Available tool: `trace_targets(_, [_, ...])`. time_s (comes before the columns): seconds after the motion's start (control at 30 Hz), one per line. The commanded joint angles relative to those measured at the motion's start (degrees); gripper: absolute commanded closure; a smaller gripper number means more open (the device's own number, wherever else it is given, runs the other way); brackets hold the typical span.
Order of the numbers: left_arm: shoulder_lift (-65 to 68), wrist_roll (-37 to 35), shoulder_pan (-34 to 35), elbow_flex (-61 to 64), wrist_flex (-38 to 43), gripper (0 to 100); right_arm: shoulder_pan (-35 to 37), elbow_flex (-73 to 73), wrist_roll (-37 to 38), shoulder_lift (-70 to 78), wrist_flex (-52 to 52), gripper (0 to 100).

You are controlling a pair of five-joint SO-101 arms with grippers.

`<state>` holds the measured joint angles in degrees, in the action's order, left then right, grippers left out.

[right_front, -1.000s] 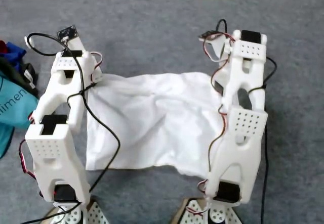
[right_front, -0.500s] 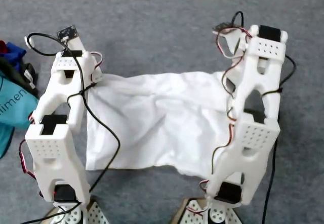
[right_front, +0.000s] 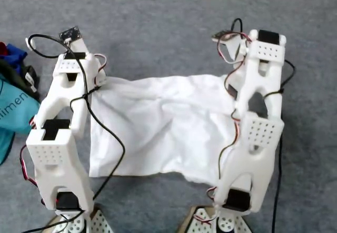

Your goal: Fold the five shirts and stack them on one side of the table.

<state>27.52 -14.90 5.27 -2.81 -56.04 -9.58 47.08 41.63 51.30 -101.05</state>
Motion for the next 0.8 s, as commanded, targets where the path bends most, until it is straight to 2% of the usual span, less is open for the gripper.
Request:
trace_targets(0.0, [-0.2,0.4,-1.2,-1.8,0.9,98,1.0,4.4,-1.4,1.7,-1.2,86.0])
trace_targets(0.27, [-0.2,0.4,-1.2,-1.8,0.9,98,1.5,4.1,-1.7,1.0,-1.4,86.4])
trace_targets(0.57, [-0.2,0.4,-1.2,-1.8,0.9,98,1.5,-7.4,-0.9,-13.1,-1.3,86.4])
trace_targets(0.77, [-0.2,0.4,-1.2,-1.8,0.9,98,2.3,-9.5,0.4,-13.5,-1.1,86.4])
